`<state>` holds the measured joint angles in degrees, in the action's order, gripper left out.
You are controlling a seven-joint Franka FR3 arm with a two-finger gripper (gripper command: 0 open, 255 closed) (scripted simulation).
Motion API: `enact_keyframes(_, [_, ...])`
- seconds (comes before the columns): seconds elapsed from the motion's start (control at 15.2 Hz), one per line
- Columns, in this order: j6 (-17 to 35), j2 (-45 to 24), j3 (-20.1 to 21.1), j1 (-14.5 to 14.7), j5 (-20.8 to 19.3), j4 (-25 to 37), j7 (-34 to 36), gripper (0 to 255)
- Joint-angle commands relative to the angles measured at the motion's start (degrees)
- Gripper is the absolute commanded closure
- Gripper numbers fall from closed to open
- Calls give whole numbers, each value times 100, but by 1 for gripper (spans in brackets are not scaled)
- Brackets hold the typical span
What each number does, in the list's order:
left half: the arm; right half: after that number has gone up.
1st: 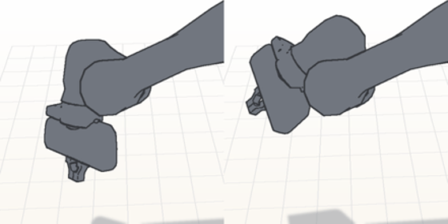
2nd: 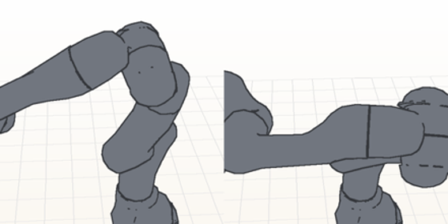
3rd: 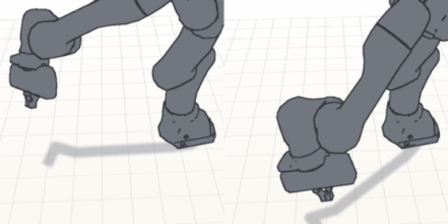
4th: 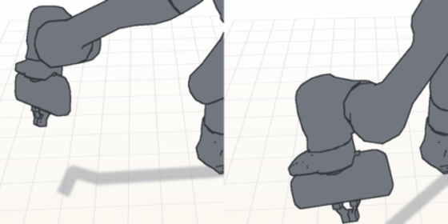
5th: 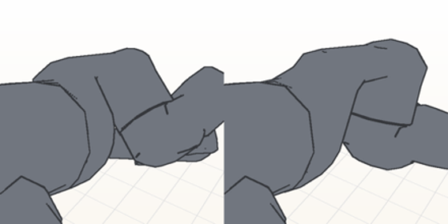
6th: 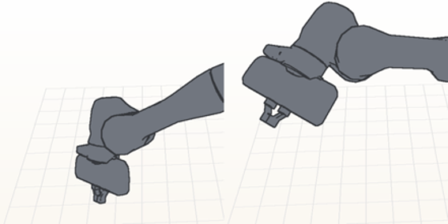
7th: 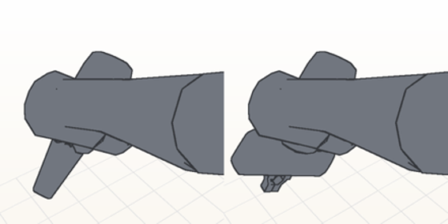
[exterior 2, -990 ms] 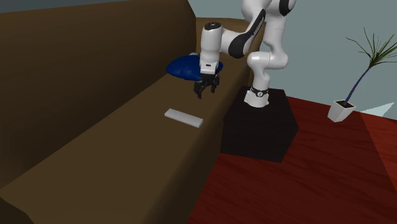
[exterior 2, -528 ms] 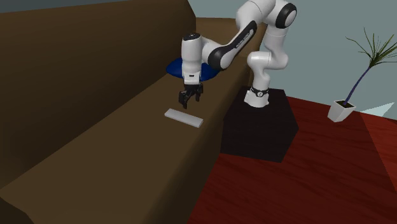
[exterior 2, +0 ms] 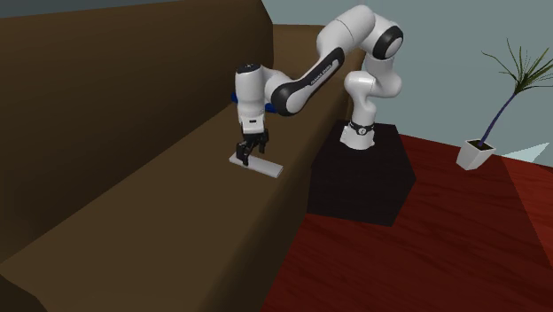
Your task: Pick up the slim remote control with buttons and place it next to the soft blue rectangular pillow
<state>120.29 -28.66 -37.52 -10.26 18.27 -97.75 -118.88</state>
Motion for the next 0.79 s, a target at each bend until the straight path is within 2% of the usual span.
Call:
enact_keyframes(0.0, [123, -63, 36, -12, 52, -68, -33, 0])
enact_keyframes(0.66, [269, -163, 84, -44, 125, -129, -77, 0])
enact_keyframes(0.73, [269, -163, 84, -44, 125, -129, -77, 255])
